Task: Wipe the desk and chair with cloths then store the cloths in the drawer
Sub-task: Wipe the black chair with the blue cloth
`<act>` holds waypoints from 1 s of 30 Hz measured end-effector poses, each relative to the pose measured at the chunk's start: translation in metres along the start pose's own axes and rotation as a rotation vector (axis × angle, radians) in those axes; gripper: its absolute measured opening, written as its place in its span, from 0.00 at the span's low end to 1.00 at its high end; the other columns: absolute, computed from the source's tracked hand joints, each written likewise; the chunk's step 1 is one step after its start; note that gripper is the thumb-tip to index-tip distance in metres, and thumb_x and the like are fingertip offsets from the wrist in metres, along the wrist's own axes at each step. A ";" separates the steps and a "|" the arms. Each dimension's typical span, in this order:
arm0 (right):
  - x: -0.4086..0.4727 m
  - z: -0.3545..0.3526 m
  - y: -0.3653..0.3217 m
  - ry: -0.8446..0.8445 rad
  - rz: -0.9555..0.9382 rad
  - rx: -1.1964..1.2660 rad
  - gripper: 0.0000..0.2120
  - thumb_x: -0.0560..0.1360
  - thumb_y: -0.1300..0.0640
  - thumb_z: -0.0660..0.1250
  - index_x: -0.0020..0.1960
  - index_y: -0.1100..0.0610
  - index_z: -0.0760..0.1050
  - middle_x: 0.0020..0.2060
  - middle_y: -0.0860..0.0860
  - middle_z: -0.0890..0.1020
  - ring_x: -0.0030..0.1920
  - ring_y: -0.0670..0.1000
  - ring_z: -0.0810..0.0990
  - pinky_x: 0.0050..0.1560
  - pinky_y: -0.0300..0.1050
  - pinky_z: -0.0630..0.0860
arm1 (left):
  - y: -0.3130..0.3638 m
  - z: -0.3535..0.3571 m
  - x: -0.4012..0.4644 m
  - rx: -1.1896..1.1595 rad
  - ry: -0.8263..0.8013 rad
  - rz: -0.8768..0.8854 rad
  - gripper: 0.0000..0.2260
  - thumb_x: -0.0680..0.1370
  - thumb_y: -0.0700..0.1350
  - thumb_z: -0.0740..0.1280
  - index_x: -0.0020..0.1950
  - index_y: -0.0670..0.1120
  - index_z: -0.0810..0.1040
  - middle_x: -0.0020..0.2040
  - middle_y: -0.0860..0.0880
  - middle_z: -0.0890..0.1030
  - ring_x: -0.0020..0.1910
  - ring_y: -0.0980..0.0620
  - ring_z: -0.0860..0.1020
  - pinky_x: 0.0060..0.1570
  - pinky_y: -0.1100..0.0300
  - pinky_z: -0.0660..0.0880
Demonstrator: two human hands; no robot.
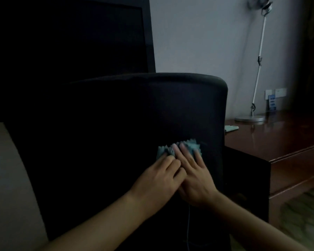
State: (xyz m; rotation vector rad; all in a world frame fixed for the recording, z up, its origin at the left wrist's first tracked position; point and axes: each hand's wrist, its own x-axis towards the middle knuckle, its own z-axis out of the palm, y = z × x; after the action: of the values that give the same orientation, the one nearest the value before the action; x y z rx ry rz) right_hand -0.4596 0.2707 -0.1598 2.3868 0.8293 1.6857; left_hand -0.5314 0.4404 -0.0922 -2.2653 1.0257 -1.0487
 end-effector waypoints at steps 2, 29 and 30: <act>0.037 -0.019 0.021 0.057 -0.035 0.028 0.31 0.77 0.47 0.57 0.76 0.59 0.60 0.79 0.56 0.53 0.79 0.57 0.50 0.78 0.59 0.47 | -0.020 -0.019 0.018 0.064 0.085 -0.004 0.20 0.67 0.44 0.56 0.54 0.43 0.80 0.50 0.41 0.80 0.53 0.41 0.77 0.64 0.51 0.70; -0.027 0.003 0.010 0.019 0.248 0.063 0.36 0.76 0.49 0.57 0.80 0.58 0.49 0.78 0.58 0.56 0.79 0.55 0.45 0.77 0.55 0.43 | 0.019 0.023 0.035 -0.005 0.085 0.095 0.24 0.58 0.40 0.67 0.54 0.41 0.80 0.52 0.37 0.80 0.57 0.36 0.78 0.69 0.49 0.65; -0.003 -0.007 0.027 0.056 0.280 0.059 0.35 0.76 0.50 0.58 0.79 0.59 0.51 0.78 0.59 0.56 0.79 0.55 0.46 0.78 0.56 0.43 | 0.008 0.010 0.056 -0.001 0.146 0.078 0.25 0.56 0.39 0.70 0.54 0.41 0.79 0.53 0.36 0.80 0.56 0.35 0.77 0.67 0.49 0.67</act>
State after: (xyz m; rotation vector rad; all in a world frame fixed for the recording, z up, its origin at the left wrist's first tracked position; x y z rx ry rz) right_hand -0.4566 0.2446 -0.1487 2.6099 0.5799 1.8559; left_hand -0.5022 0.3927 -0.0774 -2.1568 1.1638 -1.1941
